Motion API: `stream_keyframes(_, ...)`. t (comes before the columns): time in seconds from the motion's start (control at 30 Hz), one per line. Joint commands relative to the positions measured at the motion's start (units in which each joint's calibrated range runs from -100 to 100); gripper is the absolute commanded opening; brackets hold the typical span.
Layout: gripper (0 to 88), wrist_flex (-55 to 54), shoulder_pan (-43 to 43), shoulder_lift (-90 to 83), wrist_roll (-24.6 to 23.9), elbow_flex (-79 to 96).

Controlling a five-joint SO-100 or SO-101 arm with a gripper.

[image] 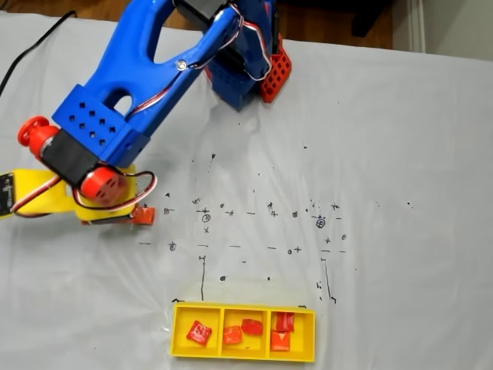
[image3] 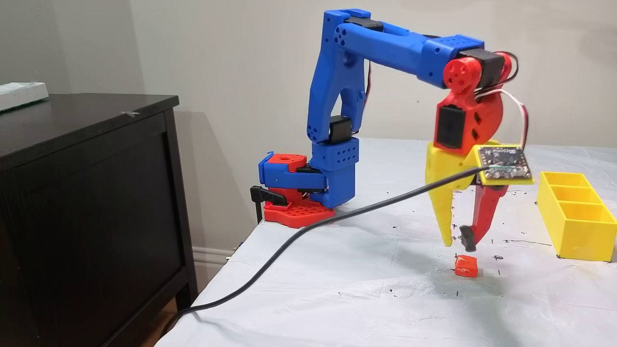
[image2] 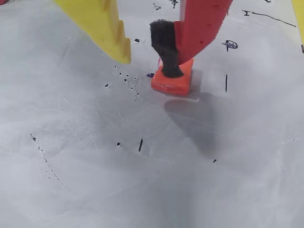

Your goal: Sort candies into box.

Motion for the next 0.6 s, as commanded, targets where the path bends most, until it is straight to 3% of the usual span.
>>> stream_keyframes(0.0, 27.3, -1.2, 0.5, -5.7, 0.9, 1.9)
stream_keyframes(0.2, 33.9, -1.1, 0.4, -4.9, 0.8, 1.5)
stream_keyframes(0.57, 33.4, -2.6, -0.9, -1.2, 0.3, 0.9)
